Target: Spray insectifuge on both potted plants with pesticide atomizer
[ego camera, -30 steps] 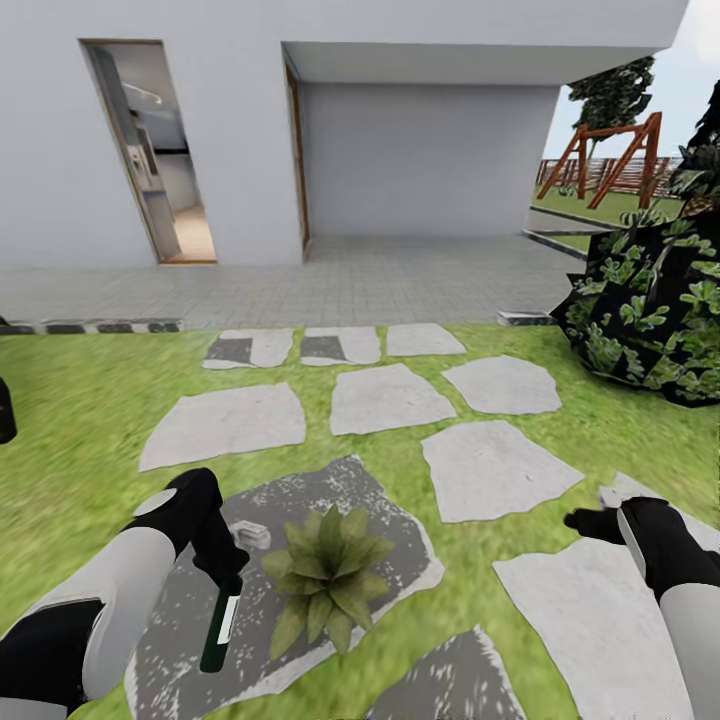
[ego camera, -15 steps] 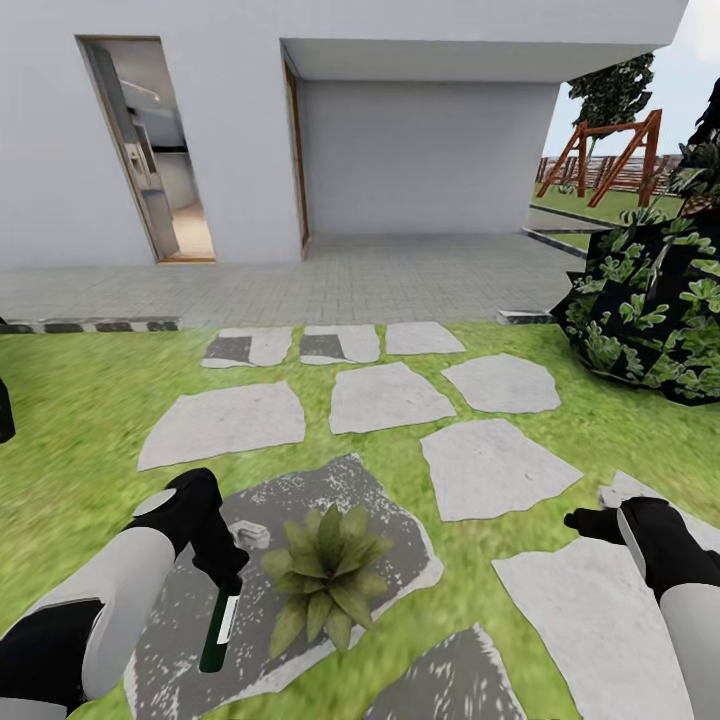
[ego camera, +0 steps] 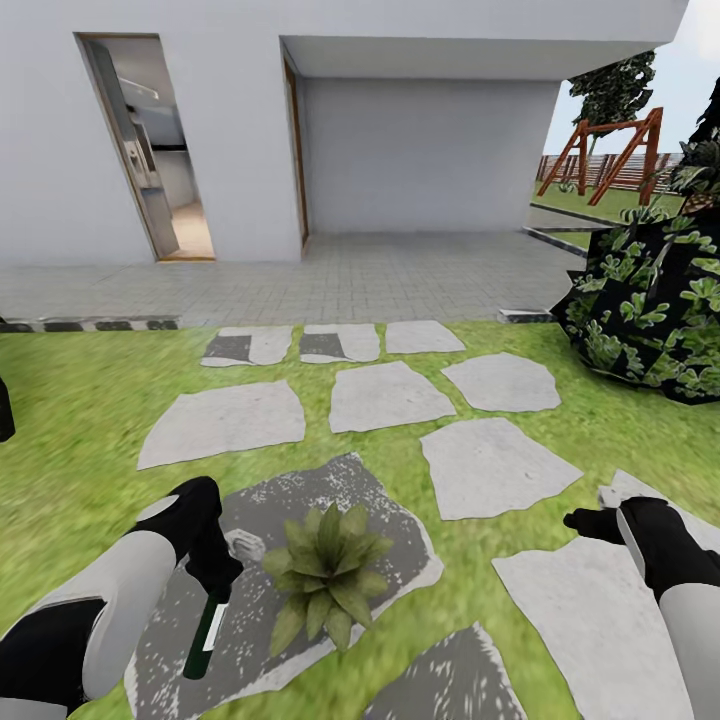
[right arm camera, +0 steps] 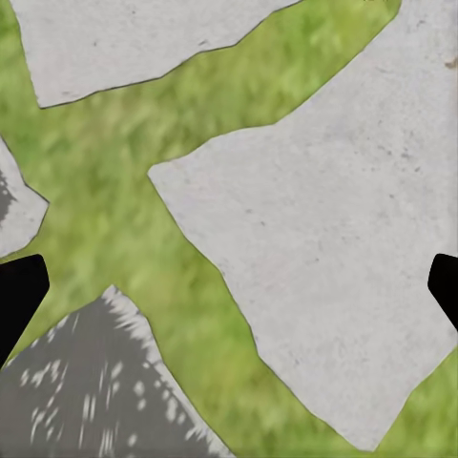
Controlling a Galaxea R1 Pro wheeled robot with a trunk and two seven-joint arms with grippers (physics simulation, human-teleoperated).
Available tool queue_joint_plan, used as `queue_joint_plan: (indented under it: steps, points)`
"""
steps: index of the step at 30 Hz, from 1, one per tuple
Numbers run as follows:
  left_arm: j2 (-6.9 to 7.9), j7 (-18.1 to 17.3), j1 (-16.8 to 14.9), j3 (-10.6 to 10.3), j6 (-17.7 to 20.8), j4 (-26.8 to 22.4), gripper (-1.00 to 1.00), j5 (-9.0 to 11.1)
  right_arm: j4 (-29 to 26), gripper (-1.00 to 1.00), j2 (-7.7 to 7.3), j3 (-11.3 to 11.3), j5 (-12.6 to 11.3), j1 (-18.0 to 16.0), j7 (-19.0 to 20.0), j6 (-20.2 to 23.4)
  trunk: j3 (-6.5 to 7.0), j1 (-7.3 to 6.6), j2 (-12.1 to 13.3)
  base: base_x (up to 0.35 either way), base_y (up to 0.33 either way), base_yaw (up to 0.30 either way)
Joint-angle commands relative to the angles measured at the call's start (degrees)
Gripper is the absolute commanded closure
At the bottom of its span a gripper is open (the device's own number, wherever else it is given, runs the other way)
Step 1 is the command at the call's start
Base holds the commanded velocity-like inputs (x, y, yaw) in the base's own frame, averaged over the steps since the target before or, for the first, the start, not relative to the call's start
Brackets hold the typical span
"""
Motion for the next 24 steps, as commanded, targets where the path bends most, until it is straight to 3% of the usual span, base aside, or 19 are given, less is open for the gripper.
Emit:
queue_joint_plan:
  steps: [1, 7, 14, 24]
  points:
    - [-0.05, -0.41, -0.03, 0.45, 0.43, -0.07, 1.0, -0.61, -0.07, -1.0, 0.03, -0.19, 0.6, -0.05, 0.5, 0.22, -0.05, -0.01, -0.02, 0.0, 0.0, 0.0]
    - [-0.05, -0.49, -0.03, 0.45, 0.43, 0.17, 1.0, -0.45, -0.07, -1.0, 0.03, -0.19, 0.6, -0.04, 0.5, 0.22, -0.06, -0.01, -0.02, 0.02, 0.014, 0.0]
    - [-0.07, -0.67, -0.03, 0.47, 0.35, 2.07, 1.0, -0.42, -0.07, -1.0, 0.03, -0.39, 0.6, -0.04, 0.51, 0.22, -0.4, -0.01, -0.02, 0.194, 0.168, 0.079]
    - [-1.44, -0.74, -0.03, 0.54, 0.26, 3.17, 1.0, -0.42, -0.07, -1.0, 0.03, -0.26, 0.6, -0.04, 0.5, 0.22, -1.06, -0.01, -0.02, 0.026, 0.021, 0.13]
